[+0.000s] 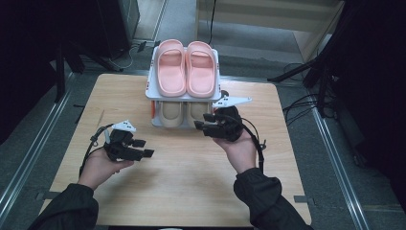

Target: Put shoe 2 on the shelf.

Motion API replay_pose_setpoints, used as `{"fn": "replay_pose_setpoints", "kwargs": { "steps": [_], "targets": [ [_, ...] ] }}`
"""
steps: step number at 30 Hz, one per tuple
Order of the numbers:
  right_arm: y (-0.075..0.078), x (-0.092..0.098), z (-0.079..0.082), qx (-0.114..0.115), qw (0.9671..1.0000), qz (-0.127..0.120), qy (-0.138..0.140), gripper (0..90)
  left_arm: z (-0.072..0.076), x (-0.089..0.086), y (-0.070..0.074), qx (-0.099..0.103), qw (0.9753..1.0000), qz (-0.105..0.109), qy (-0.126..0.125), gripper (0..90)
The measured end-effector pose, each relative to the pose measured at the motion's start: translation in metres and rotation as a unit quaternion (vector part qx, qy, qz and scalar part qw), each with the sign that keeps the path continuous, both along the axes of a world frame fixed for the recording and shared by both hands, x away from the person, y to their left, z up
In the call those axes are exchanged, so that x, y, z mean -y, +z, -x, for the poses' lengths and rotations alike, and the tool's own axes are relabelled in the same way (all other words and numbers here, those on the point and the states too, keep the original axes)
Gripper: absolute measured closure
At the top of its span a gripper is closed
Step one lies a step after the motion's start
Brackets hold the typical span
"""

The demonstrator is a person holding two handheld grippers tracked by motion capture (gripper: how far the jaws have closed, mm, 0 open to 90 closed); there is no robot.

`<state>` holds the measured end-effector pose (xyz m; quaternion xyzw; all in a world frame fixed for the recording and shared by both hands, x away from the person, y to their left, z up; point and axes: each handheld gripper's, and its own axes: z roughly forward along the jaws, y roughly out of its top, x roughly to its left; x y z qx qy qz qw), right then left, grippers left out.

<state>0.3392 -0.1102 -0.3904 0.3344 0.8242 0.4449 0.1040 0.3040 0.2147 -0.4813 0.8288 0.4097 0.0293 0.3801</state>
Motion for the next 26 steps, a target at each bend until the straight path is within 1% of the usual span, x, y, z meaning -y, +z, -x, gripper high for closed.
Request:
{"fn": "replay_pose_setpoints", "kwargs": {
  "steps": [1,2,5,9,11,12,14,15,16,17,18,19,23,25,26],
  "targets": [
    [-0.003,0.002,0.002,-0.002,1.0000,0.001,0.002,54.7,0.000,0.001,0.000,0.000,1.0000,0.001,0.002,41.2],
    [-0.006,0.003,0.005,0.000,1.0000,0.004,0.005,54.7,-0.001,0.002,0.000,0.003,1.0000,0.001,0.001,41.3],
    [-0.016,0.009,0.012,0.006,0.9998,0.009,0.016,54.8,-0.002,0.005,-0.001,0.001,1.0000,0.004,0.002,41.2],
    [-0.027,0.018,0.021,0.005,0.9996,0.007,0.026,53.4,-0.002,0.007,-0.001,0.001,1.0000,0.004,0.003,41.3],
    [-0.033,0.024,0.026,0.013,0.9992,0.011,0.036,52.8,-0.002,0.008,0.000,0.002,1.0000,0.003,0.000,41.3],
    [-0.036,0.027,0.028,0.013,0.9991,0.012,0.038,52.6,-0.002,0.008,0.000,0.003,1.0000,0.004,0.001,41.3],
    [-0.042,0.032,0.031,0.010,0.9991,0.009,0.040,52.4,-0.002,0.009,0.000,0.001,1.0000,0.006,0.003,41.3],
    [-0.045,0.035,0.033,0.009,0.9991,0.006,0.041,52.0,-0.002,0.010,0.000,0.001,1.0000,0.007,0.001,41.3],
    [-0.049,0.037,0.034,0.007,0.9991,0.003,0.041,51.9,-0.002,0.011,0.000,0.003,1.0000,0.004,-0.002,41.3],
    [-0.051,0.038,0.035,0.007,0.9991,0.001,0.043,51.6,-0.002,0.011,0.001,0.010,0.9999,-0.001,-0.005,41.3],
    [-0.056,0.041,0.036,0.006,0.9990,-0.003,0.045,51.3,-0.003,0.011,0.000,0.011,0.9999,0.000,-0.005,41.2],
    [-0.058,0.043,0.037,0.003,0.9989,-0.004,0.046,51.2,-0.004,0.010,0.000,0.008,0.9999,-0.001,-0.007,41.1],
    [-0.066,0.051,0.039,0.004,0.9988,-0.009,0.049,49.7,-0.005,0.013,-0.002,0.003,1.0000,-0.007,-0.005,40.4],
    [-0.071,0.053,0.037,-0.003,0.9987,-0.007,0.050,47.2,-0.004,0.015,-0.002,0.004,1.0000,-0.004,-0.006,39.4],
    [-0.073,0.054,0.037,-0.011,0.9985,-0.009,0.052,44.9,-0.003,0.017,-0.003,0.006,1.0000,-0.002,-0.005,38.1]
  ]
}}
